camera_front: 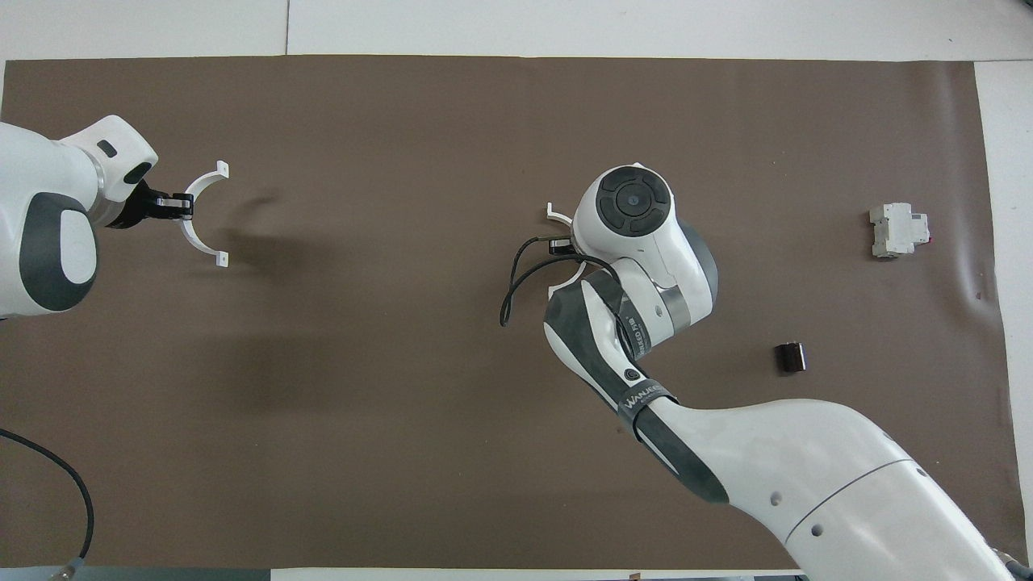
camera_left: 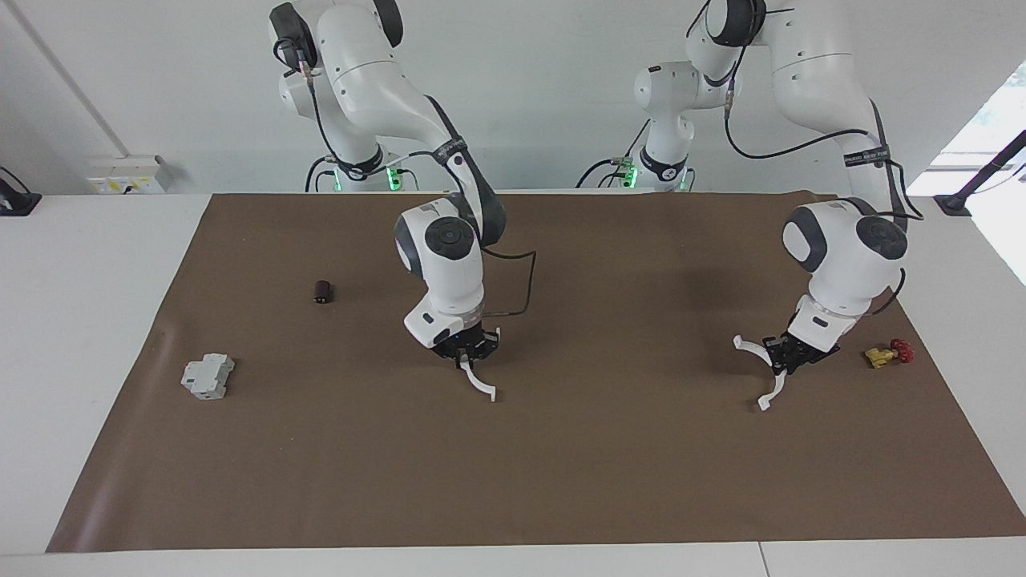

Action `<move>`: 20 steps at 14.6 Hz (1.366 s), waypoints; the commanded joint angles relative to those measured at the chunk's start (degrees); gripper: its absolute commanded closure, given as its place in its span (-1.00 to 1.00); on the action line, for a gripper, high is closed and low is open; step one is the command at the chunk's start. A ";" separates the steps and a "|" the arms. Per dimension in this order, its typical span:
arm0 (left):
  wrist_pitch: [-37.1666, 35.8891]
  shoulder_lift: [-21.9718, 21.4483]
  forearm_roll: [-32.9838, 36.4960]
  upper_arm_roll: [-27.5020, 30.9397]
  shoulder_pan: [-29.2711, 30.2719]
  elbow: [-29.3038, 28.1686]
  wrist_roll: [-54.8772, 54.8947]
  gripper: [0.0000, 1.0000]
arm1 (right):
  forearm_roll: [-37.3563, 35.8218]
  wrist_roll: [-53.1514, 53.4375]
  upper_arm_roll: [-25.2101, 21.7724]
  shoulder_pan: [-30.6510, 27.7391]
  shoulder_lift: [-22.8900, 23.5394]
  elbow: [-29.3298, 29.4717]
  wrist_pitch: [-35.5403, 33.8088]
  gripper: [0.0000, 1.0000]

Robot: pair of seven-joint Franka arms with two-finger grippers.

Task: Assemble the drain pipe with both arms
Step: 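Bring both white arcs together at the table center with both grippers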

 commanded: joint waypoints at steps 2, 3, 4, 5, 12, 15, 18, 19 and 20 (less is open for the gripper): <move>-3.34 0.50 7.59 0.46 -7.73 3.02 -9.91 1.00 | -0.84 -1.05 0.41 -0.46 -1.74 -3.26 3.04 0.89; -3.34 0.50 7.87 0.46 -10.01 3.20 -12.13 1.00 | -0.84 -1.05 0.41 -0.54 -1.92 -4.31 3.92 0.89; -3.60 0.59 7.96 0.46 -12.30 3.29 -13.80 1.00 | -0.84 -1.05 0.41 -0.54 -2.09 -4.59 4.19 0.85; -5.09 0.76 7.96 0.46 -14.50 4.07 -15.64 1.00 | -0.75 -1.05 0.50 -0.54 -2.10 -4.59 4.37 0.72; -13.89 11.21 10.24 0.46 -27.52 18.49 -31.82 1.00 | -1.00 -2.09 0.32 -2.12 -1.83 5.31 -6.22 -1.00; -13.45 13.85 10.16 0.37 -30.77 20.51 -35.08 1.00 | -0.66 -8.06 0.23 -7.03 -6.99 7.72 -14.15 -1.00; -11.87 15.70 9.54 0.29 -32.71 21.66 -39.20 1.00 | -0.13 -14.47 0.15 -12.04 -14.03 8.50 -24.69 -1.00; -11.08 15.88 9.45 0.20 -33.58 21.66 -40.26 1.00 | -0.05 -16.15 0.15 -13.01 -15.96 9.03 -28.46 -1.00; -9.95 15.88 9.28 0.28 -34.64 21.57 -41.32 1.00 | -0.04 -16.60 -0.03 -13.46 -17.55 9.21 -31.03 -1.00</move>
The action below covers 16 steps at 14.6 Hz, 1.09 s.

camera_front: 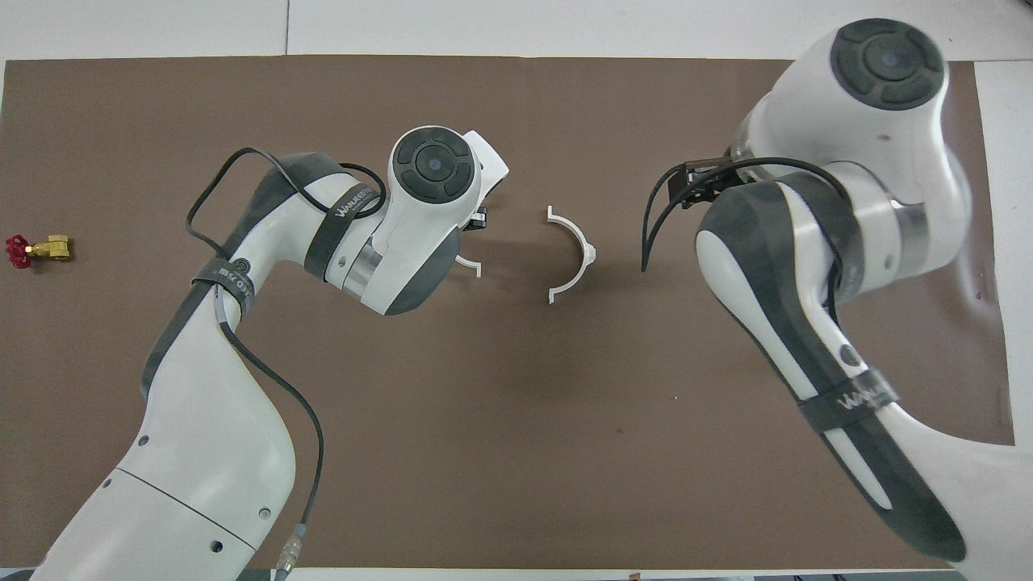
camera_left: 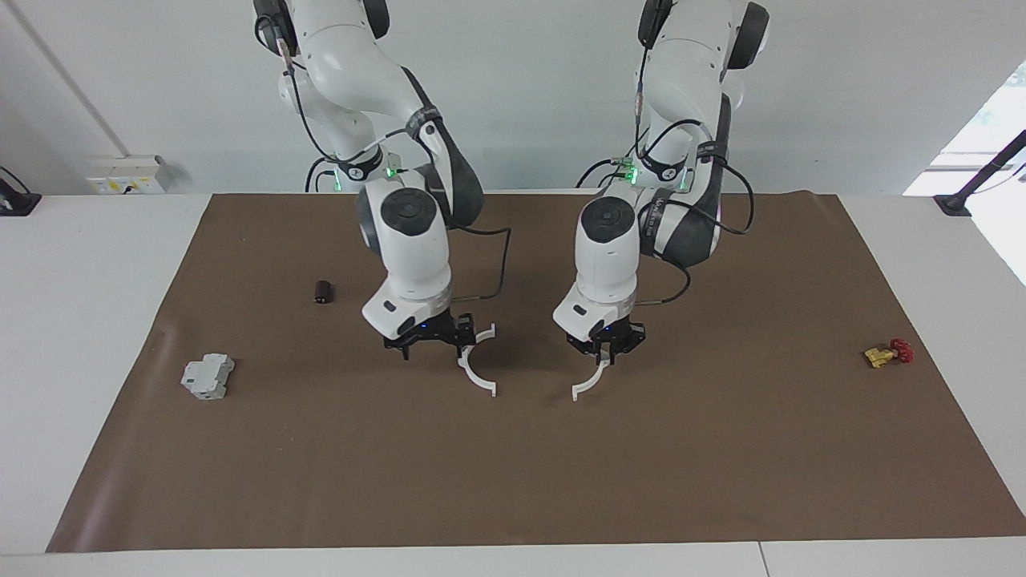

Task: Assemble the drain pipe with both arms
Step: 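Open the right gripper and withdraw it while the left gripper holds the arcs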

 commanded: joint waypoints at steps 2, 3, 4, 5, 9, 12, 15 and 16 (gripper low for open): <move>2.13 2.40 -0.27 0.66 -3.48 1.89 -4.23 1.00 | 0.29 -2.36 0.39 -2.98 -7.78 -0.74 -9.70 -1.00; 3.27 2.67 -0.27 0.66 -3.92 1.89 -4.32 1.00 | 0.30 -2.53 0.47 -4.21 -9.54 -0.66 -11.82 -1.00; 4.15 2.58 -0.62 0.66 -4.10 1.80 -4.41 1.00 | 0.38 -3.75 0.39 -5.09 -11.65 -0.65 -13.32 -1.00; 4.25 2.67 -1.06 0.66 -4.19 1.80 -4.41 1.00 | 0.38 -5.85 0.30 -6.49 -13.15 -0.65 -14.90 -1.00; 7.15 3.11 -2.38 0.57 -5.15 1.27 -4.41 1.00 | 0.30 -7.72 0.12 -8.44 -16.59 -0.65 -21.84 -1.00; 7.15 6.01 -1.86 0.74 -6.74 1.71 -4.32 1.00 | 0.38 -11.40 -0.32 -9.85 -16.94 -1.44 -21.95 -1.00; 6.27 5.84 -1.68 0.75 -6.83 1.45 -4.32 1.00 | 0.38 -11.50 -0.41 -10.20 -17.29 -2.50 -20.29 -1.00; 6.27 5.84 -1.68 0.75 -6.83 1.54 -4.32 1.00 | 0.30 -11.50 -0.41 -10.11 -17.21 -2.50 -19.58 -1.00</move>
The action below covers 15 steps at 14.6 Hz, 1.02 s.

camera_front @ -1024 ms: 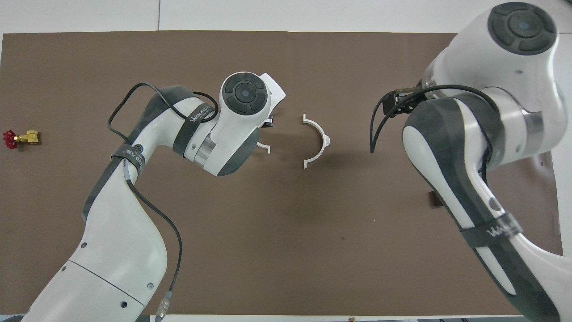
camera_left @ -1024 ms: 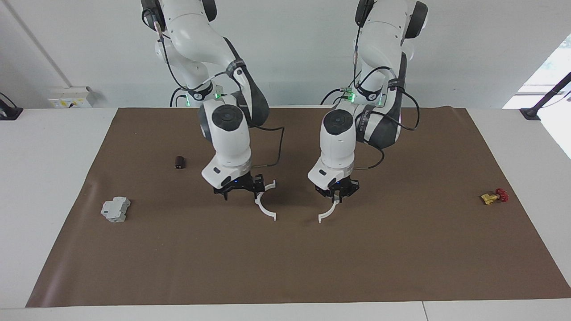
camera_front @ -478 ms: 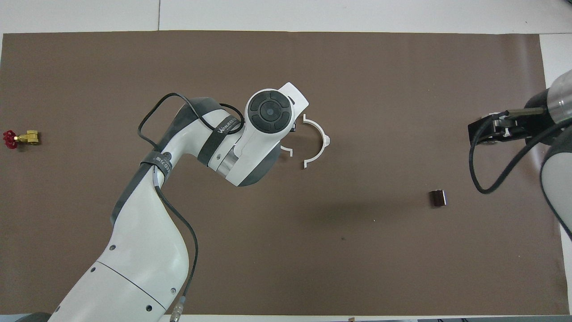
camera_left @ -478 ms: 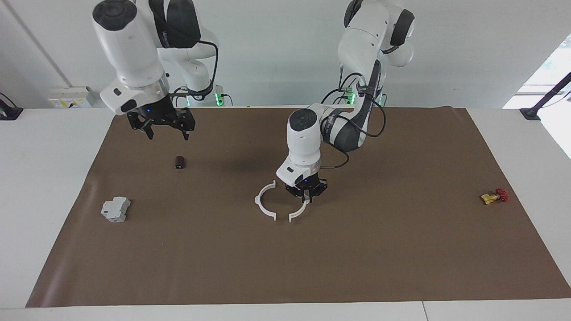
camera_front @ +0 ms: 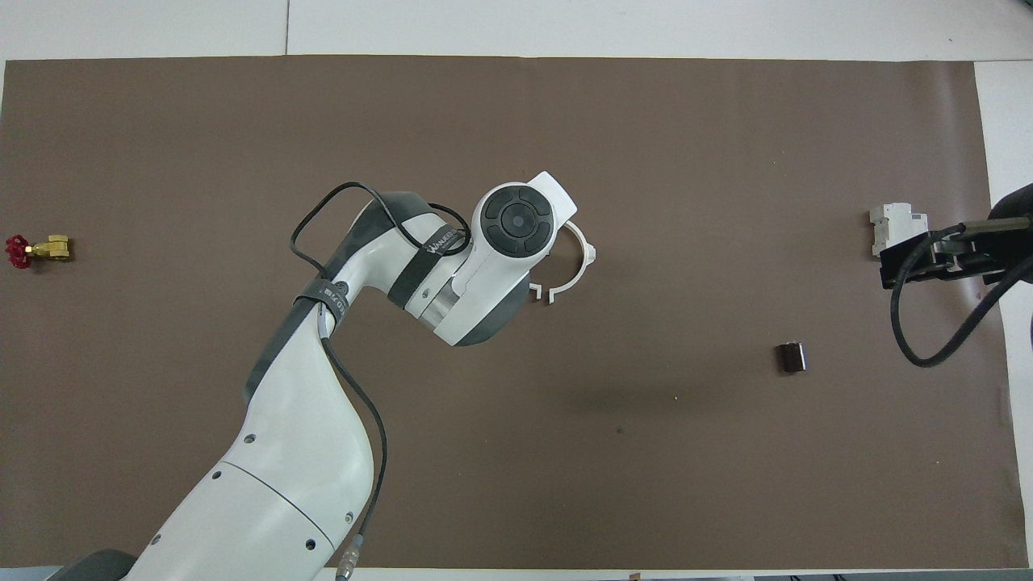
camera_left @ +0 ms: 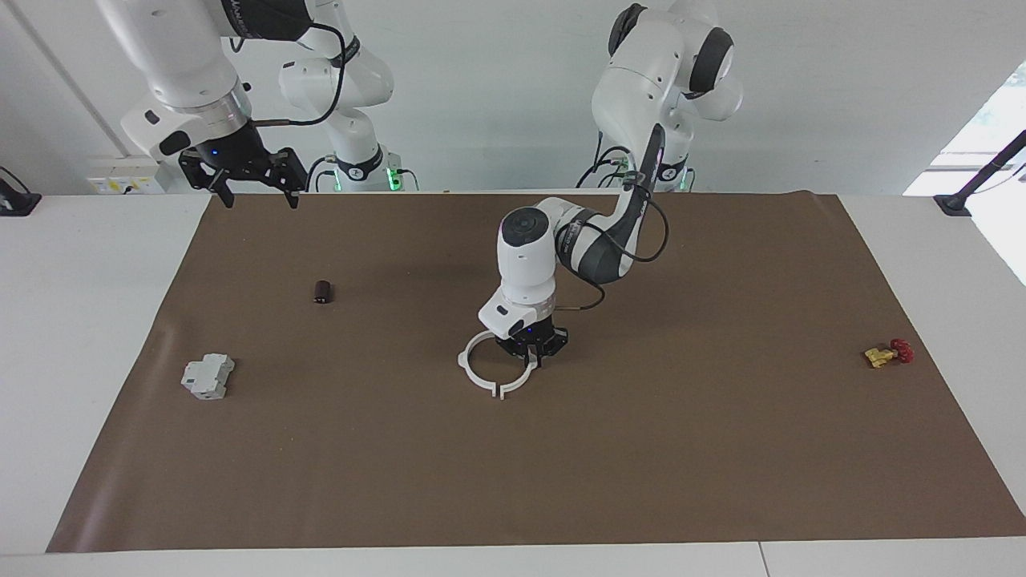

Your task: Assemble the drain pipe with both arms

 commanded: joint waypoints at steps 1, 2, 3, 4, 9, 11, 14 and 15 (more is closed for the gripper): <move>-0.34 0.83 -0.23 0.63 -0.82 0.96 -0.24 1.00 | 0.28 -1.39 0.09 -0.55 -0.74 -1.33 1.73 -1.00; 0.09 0.83 -0.32 0.63 -0.82 0.96 -0.24 1.00 | 0.19 -1.39 0.27 -0.55 -0.83 -1.24 1.56 -1.00; 0.18 0.83 -0.32 0.63 -0.82 0.96 -0.24 1.00 | 0.19 -1.48 0.10 -0.55 -0.83 -1.24 1.64 -1.00; -0.08 0.83 -0.23 0.63 -0.90 0.88 -0.24 1.00 | 0.28 -1.48 0.01 -0.55 -0.92 -1.50 1.56 -1.00; -0.25 0.83 -0.23 0.63 -2.05 0.43 -0.24 1.00 | 0.19 -1.57 -0.08 -0.98 -0.83 -1.41 3.49 -1.00; -0.26 0.83 -0.23 0.63 -2.31 0.09 -0.24 1.00 | 0.28 -1.92 -0.17 -0.99 -1.01 -1.50 3.05 -1.00; 0.45 0.74 -0.32 0.63 -2.22 -0.18 0.02 1.00 | 0.37 -3.14 -0.17 -0.98 -0.66 -1.33 2.96 -1.00; 0.54 0.82 -0.23 0.63 -1.96 -0.09 0.02 1.00 | 0.28 -3.59 -0.17 -0.99 -0.66 -1.33 2.96 -1.00</move>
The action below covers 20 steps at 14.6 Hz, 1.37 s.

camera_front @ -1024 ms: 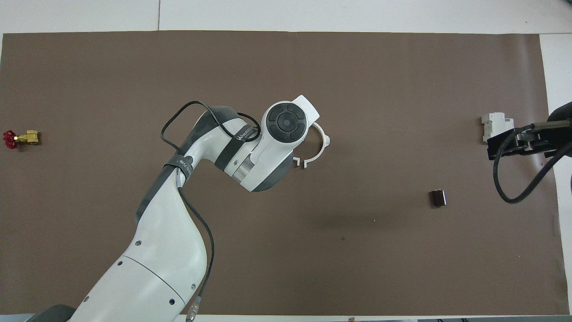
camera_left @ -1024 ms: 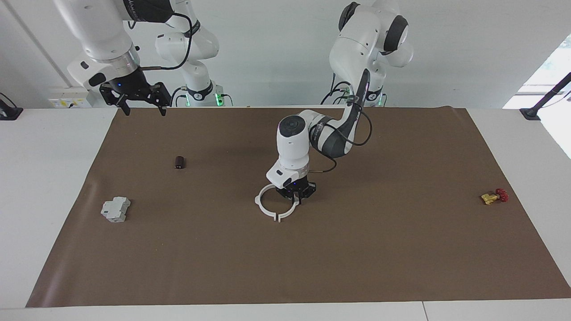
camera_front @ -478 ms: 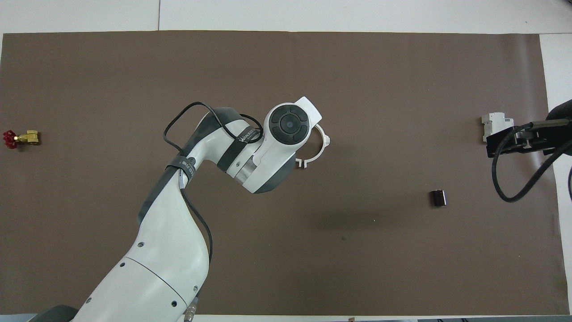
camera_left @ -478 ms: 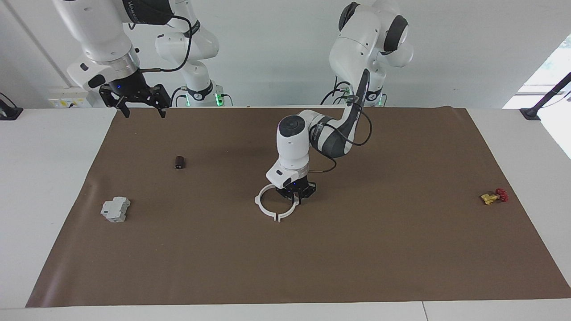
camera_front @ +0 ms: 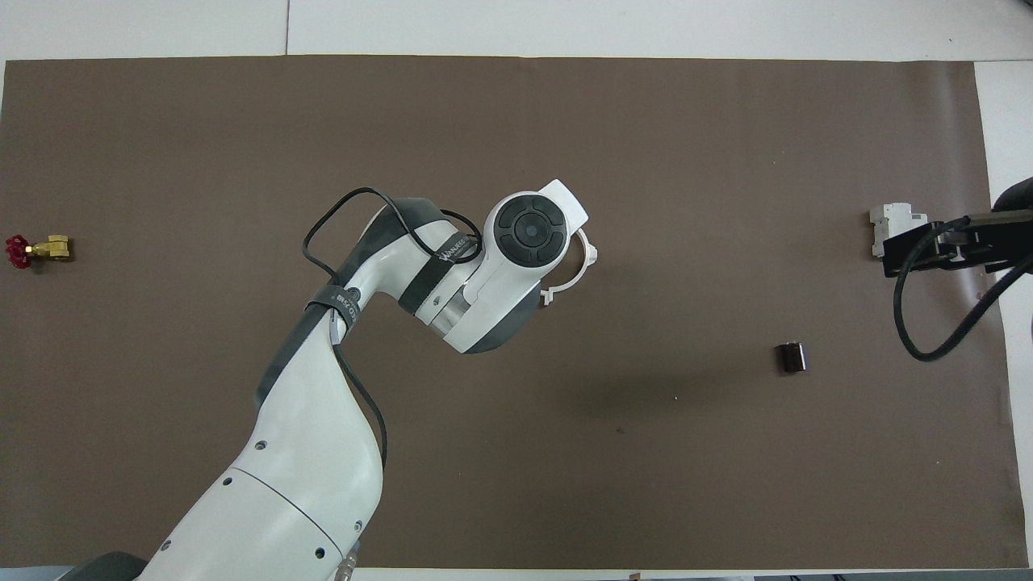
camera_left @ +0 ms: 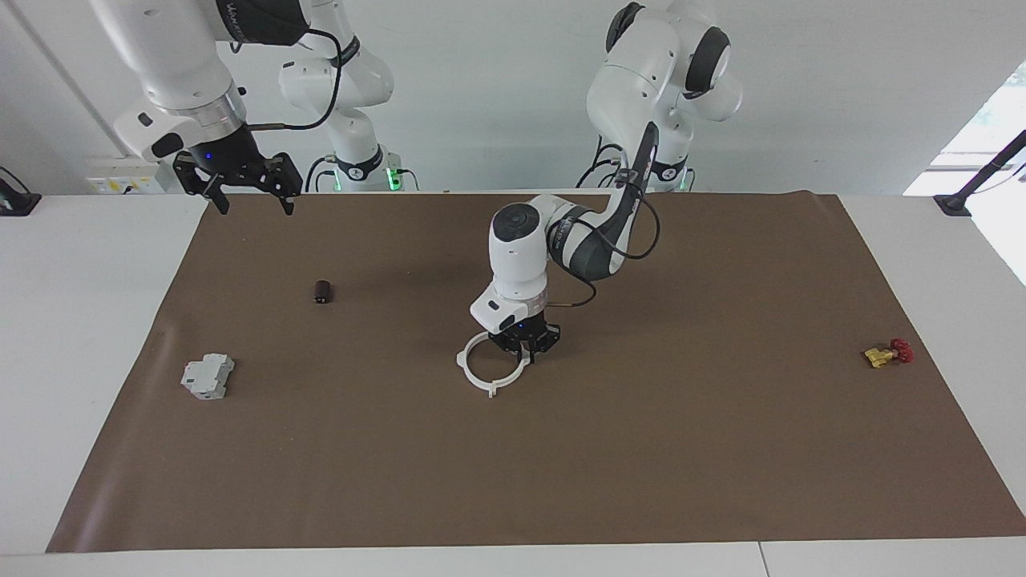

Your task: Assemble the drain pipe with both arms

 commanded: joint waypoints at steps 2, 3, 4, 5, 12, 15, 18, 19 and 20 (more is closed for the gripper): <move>0.70 0.81 -0.24 0.66 -0.30 0.00 0.06 1.00 | 0.37 -2.94 0.07 -1.47 -0.70 -1.22 1.03 -1.00; 0.78 0.81 -0.15 0.75 -0.30 0.00 0.15 1.00 | 0.37 -3.12 0.07 -1.91 -0.62 -1.22 1.12 -1.00; 0.96 0.81 -0.23 0.75 -0.22 0.09 0.15 1.00 | 0.37 -3.12 0.07 -1.92 -0.62 -1.22 1.04 -1.00; 1.57 0.81 -0.24 0.75 -0.13 0.09 0.15 1.00 | 0.37 -3.12 0.07 -1.92 -0.62 -1.22 0.95 -1.00; 2.28 0.81 -0.24 0.75 -0.13 -0.09 0.15 1.00 | 0.37 -3.39 0.07 -2.18 -0.62 -1.14 1.21 -1.00; 2.37 0.81 -0.24 0.75 -0.13 -0.18 0.06 1.00 | 0.37 -3.39 0.07 -2.70 -0.62 -1.31 1.39 -1.00; 2.54 0.81 -0.24 0.75 -0.04 -0.18 0.15 1.00 | 0.37 -3.30 0.07 -3.24 -0.62 -1.14 1.56 -1.00; 2.80 0.81 -0.24 0.75 -0.04 -0.18 0.15 1.00 | 0.37 -3.21 0.07 -3.24 -0.62 -1.14 1.56 -1.00; 2.98 0.81 -0.24 0.75 -0.04 -0.18 0.15 1.00 | 0.37 -3.12 0.07 -3.32 -0.62 -1.14 2.35 -1.00</move>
